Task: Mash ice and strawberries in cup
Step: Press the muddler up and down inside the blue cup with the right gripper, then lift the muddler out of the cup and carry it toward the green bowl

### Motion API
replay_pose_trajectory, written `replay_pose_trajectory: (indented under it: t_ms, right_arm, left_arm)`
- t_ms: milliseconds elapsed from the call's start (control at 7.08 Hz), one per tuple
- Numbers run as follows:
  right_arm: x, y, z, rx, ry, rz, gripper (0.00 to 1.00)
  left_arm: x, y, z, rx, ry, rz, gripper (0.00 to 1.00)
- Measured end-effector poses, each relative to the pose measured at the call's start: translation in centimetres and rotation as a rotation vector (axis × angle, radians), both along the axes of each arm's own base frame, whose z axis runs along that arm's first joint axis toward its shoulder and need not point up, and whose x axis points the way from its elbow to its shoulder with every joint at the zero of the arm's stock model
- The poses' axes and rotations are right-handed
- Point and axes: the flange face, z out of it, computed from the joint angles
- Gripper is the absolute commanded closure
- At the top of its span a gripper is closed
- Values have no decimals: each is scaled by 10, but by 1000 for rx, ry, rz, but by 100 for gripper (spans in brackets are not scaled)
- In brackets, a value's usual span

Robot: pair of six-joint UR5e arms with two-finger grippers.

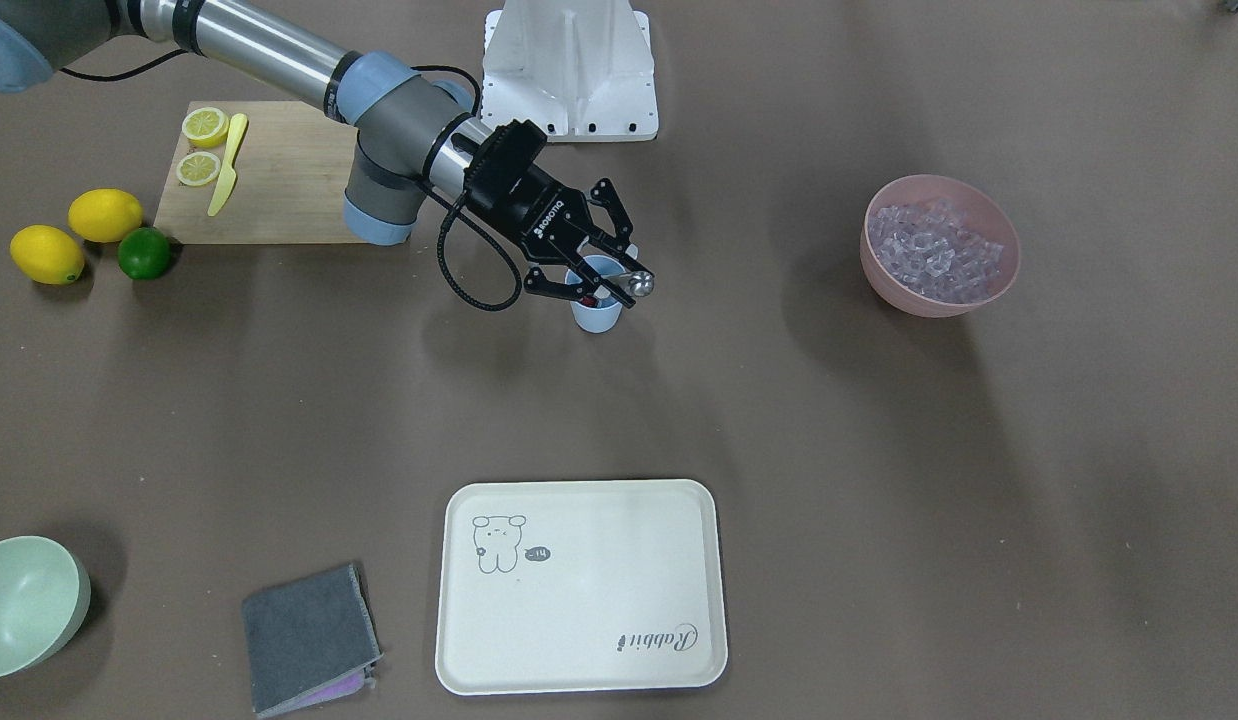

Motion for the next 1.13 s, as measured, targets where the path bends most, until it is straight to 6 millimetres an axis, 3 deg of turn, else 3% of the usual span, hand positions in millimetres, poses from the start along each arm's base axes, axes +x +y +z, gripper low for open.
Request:
replay_pose_trajectory:
  t_ms: [282, 565, 847, 1129]
  right_arm:
    - [-4, 2, 10, -9, 15, -3, 100]
    - [-1, 2, 7, -10, 7, 7, 100]
    - [20, -7, -24, 2, -54, 35, 100]
    - [59, -20, -69, -10, -99, 68, 100]
  left_arm:
    - [0, 0, 0, 0, 0, 1, 2]
    - [0, -1, -1, 2, 0, 1, 2]
    - [0, -1, -2, 3, 0, 0, 2]
    - [0, -5, -5, 9, -1, 0, 2]
